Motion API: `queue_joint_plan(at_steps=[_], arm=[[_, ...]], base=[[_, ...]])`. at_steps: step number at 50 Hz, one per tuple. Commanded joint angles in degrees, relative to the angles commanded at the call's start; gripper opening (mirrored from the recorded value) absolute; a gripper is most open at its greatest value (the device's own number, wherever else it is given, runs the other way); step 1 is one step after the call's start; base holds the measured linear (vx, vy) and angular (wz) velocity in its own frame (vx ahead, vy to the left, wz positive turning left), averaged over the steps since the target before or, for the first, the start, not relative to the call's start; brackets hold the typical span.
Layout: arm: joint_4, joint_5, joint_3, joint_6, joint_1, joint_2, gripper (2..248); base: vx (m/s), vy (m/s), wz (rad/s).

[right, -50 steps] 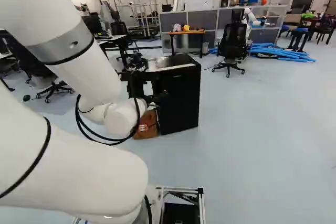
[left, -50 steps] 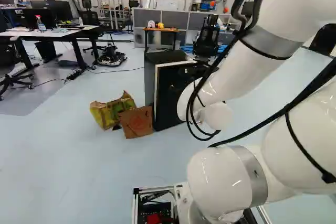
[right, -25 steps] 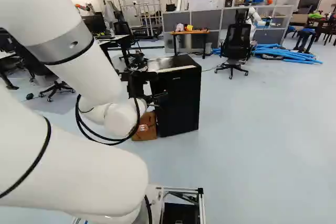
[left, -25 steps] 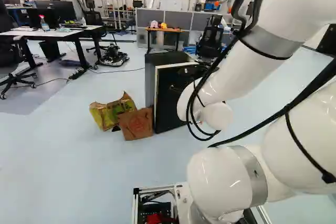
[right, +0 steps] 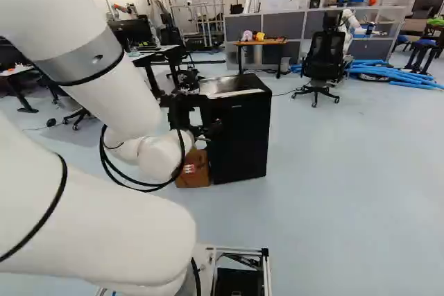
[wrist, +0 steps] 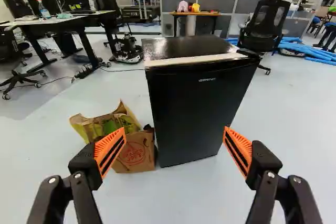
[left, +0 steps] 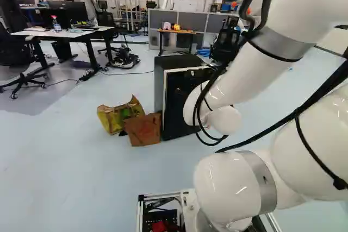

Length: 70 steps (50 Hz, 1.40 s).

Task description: Grab a drink from the fridge

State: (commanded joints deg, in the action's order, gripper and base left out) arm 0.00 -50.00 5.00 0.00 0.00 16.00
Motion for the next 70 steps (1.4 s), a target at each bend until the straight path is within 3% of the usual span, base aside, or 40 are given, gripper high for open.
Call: queue_joint_plan(at_steps=[70], arm=[[0.00, 0.00, 0.00, 0.00, 0.00, 0.00, 247]], base=[[0.066, -0.036, 0.111]])
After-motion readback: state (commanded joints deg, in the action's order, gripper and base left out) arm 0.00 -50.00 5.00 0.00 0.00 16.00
